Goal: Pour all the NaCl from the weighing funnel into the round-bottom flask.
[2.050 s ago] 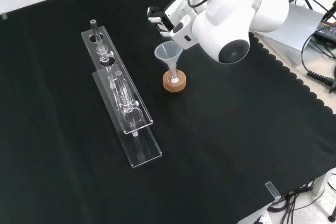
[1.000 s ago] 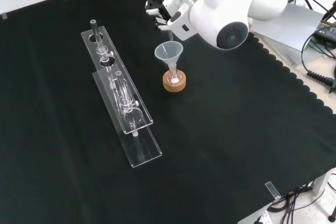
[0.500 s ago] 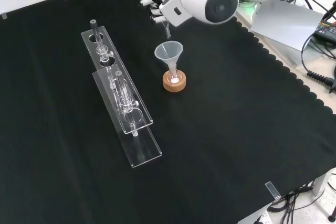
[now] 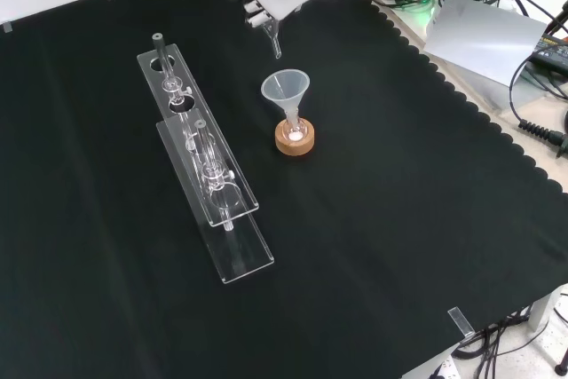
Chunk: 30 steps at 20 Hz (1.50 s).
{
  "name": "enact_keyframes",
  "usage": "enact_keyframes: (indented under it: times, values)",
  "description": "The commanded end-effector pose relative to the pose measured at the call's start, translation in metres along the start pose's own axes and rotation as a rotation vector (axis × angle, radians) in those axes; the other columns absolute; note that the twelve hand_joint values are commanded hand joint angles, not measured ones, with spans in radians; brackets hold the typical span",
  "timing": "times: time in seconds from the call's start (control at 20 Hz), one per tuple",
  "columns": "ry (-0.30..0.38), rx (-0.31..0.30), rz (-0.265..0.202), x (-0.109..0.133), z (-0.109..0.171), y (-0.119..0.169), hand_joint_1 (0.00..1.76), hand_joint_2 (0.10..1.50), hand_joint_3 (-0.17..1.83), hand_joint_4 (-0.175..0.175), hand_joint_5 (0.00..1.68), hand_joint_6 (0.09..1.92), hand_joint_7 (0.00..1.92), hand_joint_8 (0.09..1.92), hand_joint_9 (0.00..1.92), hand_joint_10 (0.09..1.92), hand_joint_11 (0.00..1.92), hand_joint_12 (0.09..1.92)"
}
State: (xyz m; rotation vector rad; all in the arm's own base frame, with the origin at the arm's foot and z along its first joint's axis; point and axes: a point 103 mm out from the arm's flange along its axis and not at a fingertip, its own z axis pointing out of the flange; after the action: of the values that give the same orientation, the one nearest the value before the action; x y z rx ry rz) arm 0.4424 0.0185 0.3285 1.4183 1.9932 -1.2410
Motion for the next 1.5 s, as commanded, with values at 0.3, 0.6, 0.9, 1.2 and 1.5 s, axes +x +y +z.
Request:
enact_keyframes:
  times: [0.3, 0.6, 0.9, 1.2, 1.5]
  values:
    - [0.168, -0.005, -0.003, -0.015, 0.035, 0.005, 1.26, 1.00, 0.02, 0.072, 1.20, 0.68, 1.28, 0.50, 1.41, 0.09, 0.97, 0.93]
    - [0.208, -0.017, -0.019, -0.011, 0.048, 0.011, 1.26, 1.00, 0.02, 0.072, 1.20, 0.68, 1.28, 0.49, 1.41, 0.09, 0.97, 0.93]
    - [0.222, -0.029, -0.019, -0.013, 0.055, 0.015, 1.26, 1.00, 0.02, 0.072, 1.20, 0.68, 1.29, 0.49, 1.41, 0.09, 0.97, 0.93]
    - [0.235, -0.032, -0.016, -0.016, 0.058, 0.016, 1.26, 1.00, 0.02, 0.072, 1.20, 0.68, 1.29, 0.49, 1.41, 0.09, 0.96, 0.93]
    - [0.268, -0.024, -0.020, -0.014, 0.066, 0.021, 1.26, 0.99, 0.02, 0.072, 1.20, 0.68, 1.29, 0.49, 1.41, 0.09, 0.96, 0.93]
